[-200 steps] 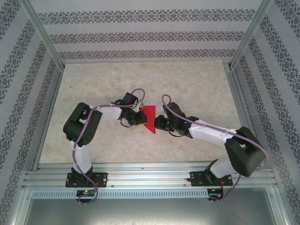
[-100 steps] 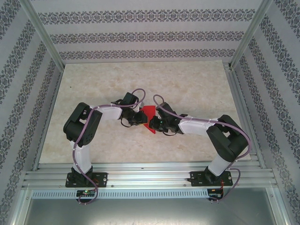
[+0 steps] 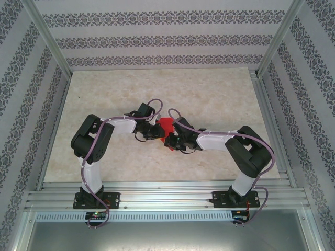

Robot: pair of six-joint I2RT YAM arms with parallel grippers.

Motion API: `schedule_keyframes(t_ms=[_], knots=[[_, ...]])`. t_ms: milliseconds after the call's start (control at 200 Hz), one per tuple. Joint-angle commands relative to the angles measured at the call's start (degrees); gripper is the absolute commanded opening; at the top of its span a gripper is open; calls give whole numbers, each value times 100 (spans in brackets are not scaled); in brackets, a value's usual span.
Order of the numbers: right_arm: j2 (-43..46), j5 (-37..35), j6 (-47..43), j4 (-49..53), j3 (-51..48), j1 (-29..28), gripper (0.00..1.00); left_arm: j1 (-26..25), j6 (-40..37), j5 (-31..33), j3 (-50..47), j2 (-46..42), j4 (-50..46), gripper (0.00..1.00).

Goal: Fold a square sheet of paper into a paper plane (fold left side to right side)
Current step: Third fold the triangle at the center of the table.

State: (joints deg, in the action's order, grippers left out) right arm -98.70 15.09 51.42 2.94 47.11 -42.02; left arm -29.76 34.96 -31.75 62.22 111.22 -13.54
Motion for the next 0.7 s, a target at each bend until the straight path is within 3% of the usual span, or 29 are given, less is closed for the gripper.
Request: schedule_keyframes(t_ms=[0,694], knots=[[-56,12,96,20,-52,-62,12,-120,-163,424,-76,182,-509,18],[54,82,240,268,-777,-64,9,-118,-213,567,-15,269,-606,18]])
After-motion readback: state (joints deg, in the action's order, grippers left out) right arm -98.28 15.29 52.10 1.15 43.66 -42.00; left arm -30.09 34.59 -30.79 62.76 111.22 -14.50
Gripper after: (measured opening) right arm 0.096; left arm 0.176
